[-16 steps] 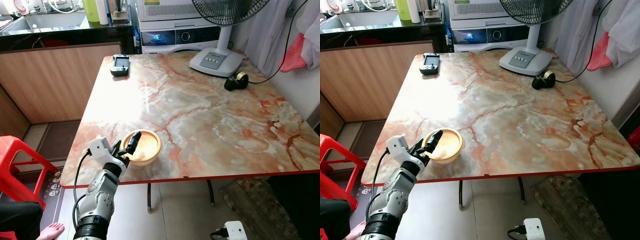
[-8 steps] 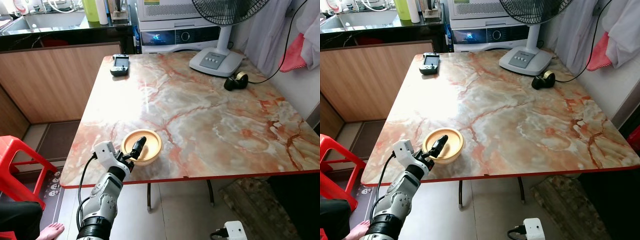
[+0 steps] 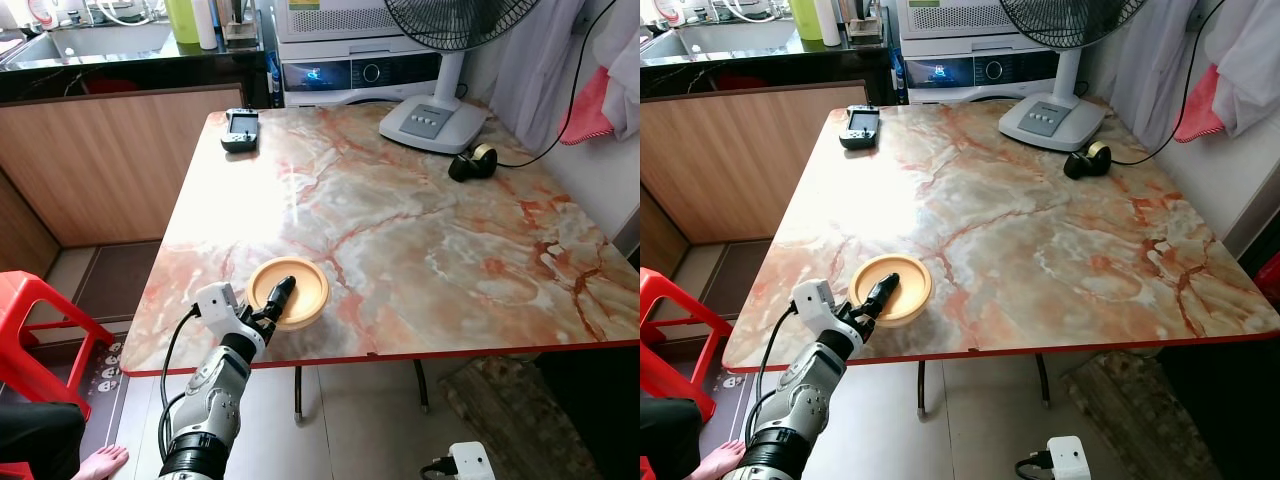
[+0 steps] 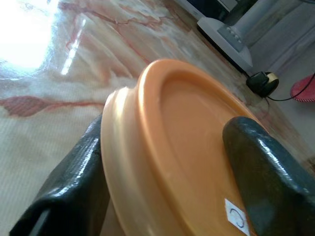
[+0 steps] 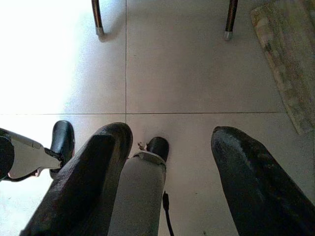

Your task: Restocking fridge

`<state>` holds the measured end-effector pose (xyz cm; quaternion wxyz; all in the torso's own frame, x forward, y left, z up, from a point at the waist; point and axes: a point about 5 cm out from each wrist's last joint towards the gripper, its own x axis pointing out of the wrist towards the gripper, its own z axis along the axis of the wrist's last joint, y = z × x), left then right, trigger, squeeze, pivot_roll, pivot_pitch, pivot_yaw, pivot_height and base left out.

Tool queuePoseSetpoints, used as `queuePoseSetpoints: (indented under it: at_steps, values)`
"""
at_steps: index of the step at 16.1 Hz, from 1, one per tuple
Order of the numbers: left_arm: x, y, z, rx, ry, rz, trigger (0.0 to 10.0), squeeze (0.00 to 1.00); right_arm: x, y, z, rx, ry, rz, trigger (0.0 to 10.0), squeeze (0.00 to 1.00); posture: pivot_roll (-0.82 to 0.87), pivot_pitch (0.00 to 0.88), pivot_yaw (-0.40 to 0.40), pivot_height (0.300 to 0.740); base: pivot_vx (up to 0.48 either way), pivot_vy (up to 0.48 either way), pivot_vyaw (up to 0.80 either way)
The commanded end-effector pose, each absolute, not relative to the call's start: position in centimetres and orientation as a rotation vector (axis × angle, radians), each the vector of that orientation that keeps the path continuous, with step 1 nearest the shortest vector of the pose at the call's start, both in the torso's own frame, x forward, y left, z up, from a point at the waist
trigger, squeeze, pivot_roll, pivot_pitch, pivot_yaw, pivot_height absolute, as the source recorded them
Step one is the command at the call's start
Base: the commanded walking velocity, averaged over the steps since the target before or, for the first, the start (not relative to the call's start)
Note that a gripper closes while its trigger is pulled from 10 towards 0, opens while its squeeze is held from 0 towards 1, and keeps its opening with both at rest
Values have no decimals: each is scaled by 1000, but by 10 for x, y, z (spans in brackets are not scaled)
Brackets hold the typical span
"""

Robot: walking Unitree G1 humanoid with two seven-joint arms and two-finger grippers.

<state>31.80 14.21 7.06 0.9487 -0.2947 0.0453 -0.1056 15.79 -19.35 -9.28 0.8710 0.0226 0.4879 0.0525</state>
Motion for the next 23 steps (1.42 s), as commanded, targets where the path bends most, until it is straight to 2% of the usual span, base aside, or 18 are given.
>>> queuePoseSetpoints:
  at_steps: [1, 14, 22, 23]
  values:
    - [319, 140, 73, -577, 87, -220, 0, 0, 158, -194, -93, 47, 1020, 110, 10000, 0, -21, 0, -11, 740, 0, 0, 0]
    - [316, 137, 83, -603, 0, -195, 0, 0, 154, -200, -93, 22, 1034, 120, 10000, 0, -33, 0, -43, 740, 0, 0, 0]
    - [309, 161, 90, -544, -54, -118, 0, 0, 172, -196, -87, 3, 1004, 138, 10000, 0, 22, 0, -31, 740, 0, 0, 0]
    - [305, 175, 114, -346, -173, -59, 10000, 0, 181, -195, -83, -1, 986, 135, 10000, 0, 40, 0, -26, 740, 0, 0, 0]
